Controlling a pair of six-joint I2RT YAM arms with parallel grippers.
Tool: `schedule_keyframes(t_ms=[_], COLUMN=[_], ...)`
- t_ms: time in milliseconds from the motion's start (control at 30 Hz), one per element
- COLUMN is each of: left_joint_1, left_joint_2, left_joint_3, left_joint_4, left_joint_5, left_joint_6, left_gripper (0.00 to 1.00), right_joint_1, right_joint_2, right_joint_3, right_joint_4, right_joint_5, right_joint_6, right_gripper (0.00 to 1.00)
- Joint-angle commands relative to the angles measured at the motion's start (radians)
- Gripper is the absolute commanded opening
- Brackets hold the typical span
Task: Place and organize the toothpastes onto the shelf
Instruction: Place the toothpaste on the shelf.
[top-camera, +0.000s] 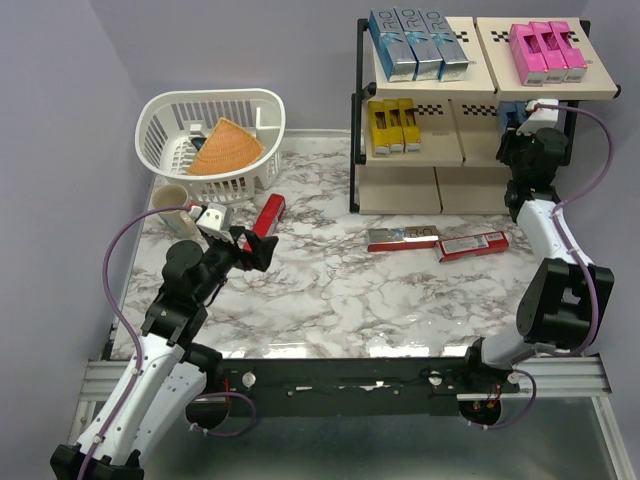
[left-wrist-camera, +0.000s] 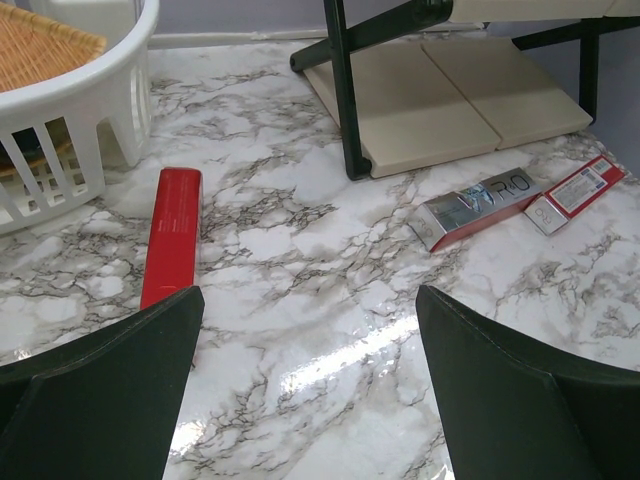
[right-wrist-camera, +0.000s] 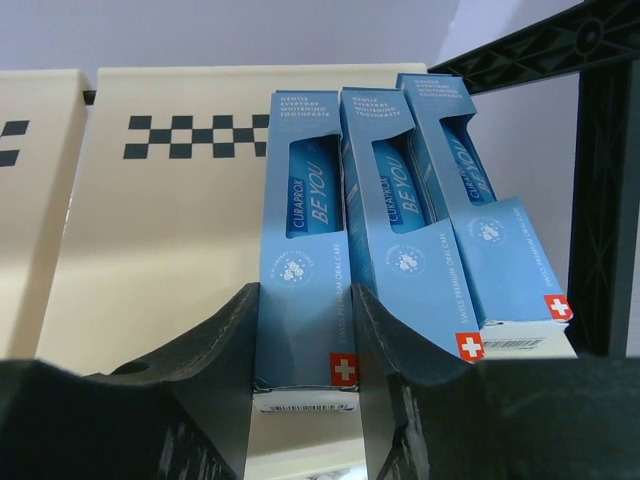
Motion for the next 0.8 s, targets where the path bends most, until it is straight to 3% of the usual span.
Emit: schedule_keyframes(t_ms=[0, 367, 767], left_joint_1=[0.011, 0.015, 0.018], left_joint_2=[-0.004, -0.005, -0.021], left_joint_3=[0.006, 0.007, 0.006], left_joint_4=[0.011, 0.012, 0.017], left_joint_5=[0.028, 0.039, 0.049], left_joint_6=[0.006, 0.000, -0.010], left_gripper=[0.99, 0.99, 0.99], right_joint_1=[-0.015, -0.014, -0.014], right_joint_2=[0.023, -0.058, -0.159], right_joint_3=[0.027, -0.004, -0.021], right_joint_4=[0.006, 0.016, -0.027], right_joint_5=[0.040, 0.011, -0.220], right_joint_6=[0.011, 0.023, 0.081], right_gripper=[0.51, 0.66, 0.66])
